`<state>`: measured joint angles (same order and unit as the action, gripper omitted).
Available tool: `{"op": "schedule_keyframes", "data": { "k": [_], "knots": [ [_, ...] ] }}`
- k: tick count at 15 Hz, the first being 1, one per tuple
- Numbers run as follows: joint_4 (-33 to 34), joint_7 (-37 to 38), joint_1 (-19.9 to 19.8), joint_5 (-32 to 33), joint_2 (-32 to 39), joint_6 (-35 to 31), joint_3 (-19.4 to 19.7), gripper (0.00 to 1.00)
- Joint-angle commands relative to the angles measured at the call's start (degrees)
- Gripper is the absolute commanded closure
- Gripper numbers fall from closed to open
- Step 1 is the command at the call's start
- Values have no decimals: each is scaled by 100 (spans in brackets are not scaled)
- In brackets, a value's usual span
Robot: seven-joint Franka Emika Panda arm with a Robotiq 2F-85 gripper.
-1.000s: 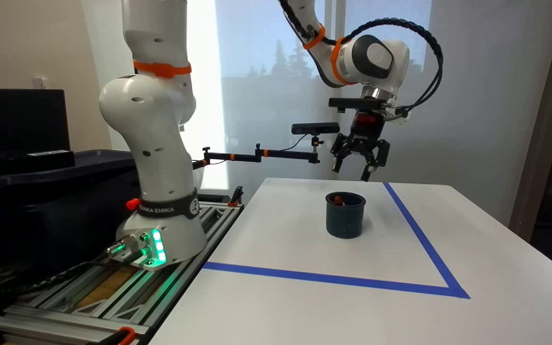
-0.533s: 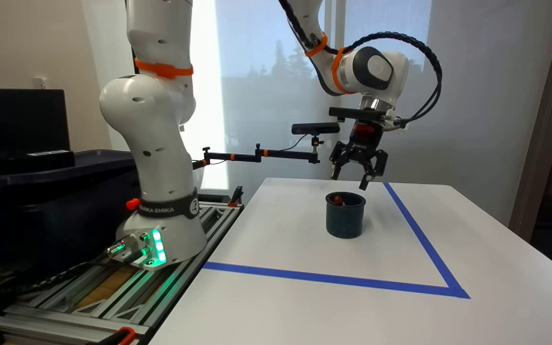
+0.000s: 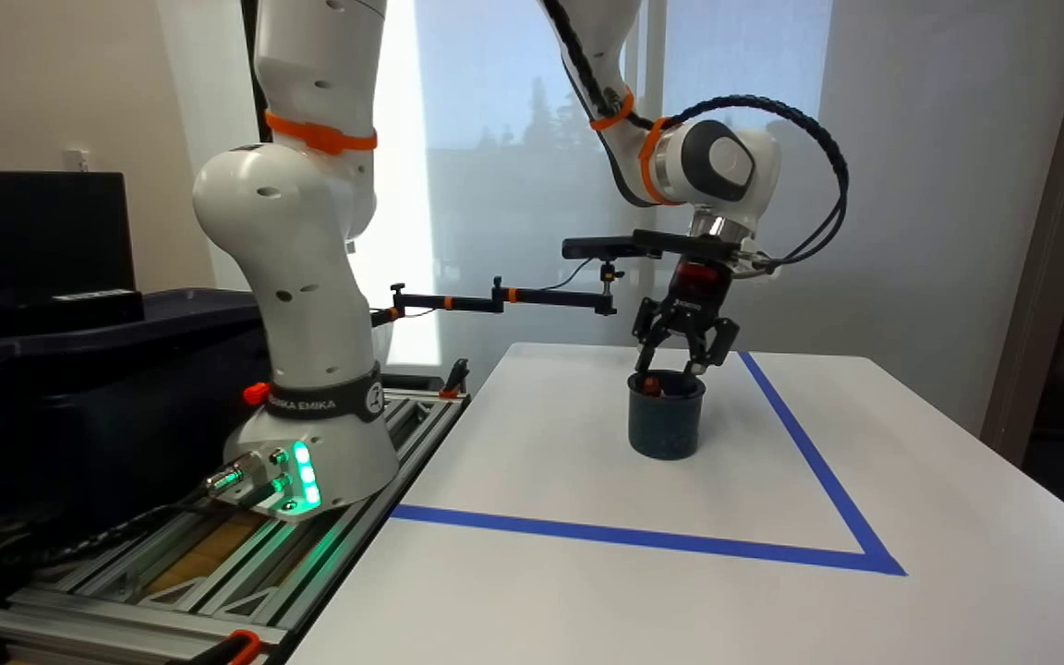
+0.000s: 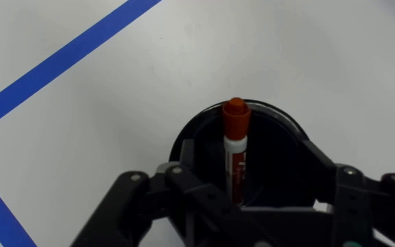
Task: Remove the marker from the cup
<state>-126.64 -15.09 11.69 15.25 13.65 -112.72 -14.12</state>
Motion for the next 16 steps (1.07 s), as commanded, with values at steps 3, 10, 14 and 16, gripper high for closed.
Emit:
{"op": "schedule_keyframes", "data": {
  "k": [3,10,14,16],
  "knots": [
    [36,28,74,183,136,-52,61,70],
    [5,-20,57,208,198,-113,85,76],
    [-34,-88,39,206,163,-116,85,95],
    [-95,-212,25,91,4,-49,40,95]
  ]
}}
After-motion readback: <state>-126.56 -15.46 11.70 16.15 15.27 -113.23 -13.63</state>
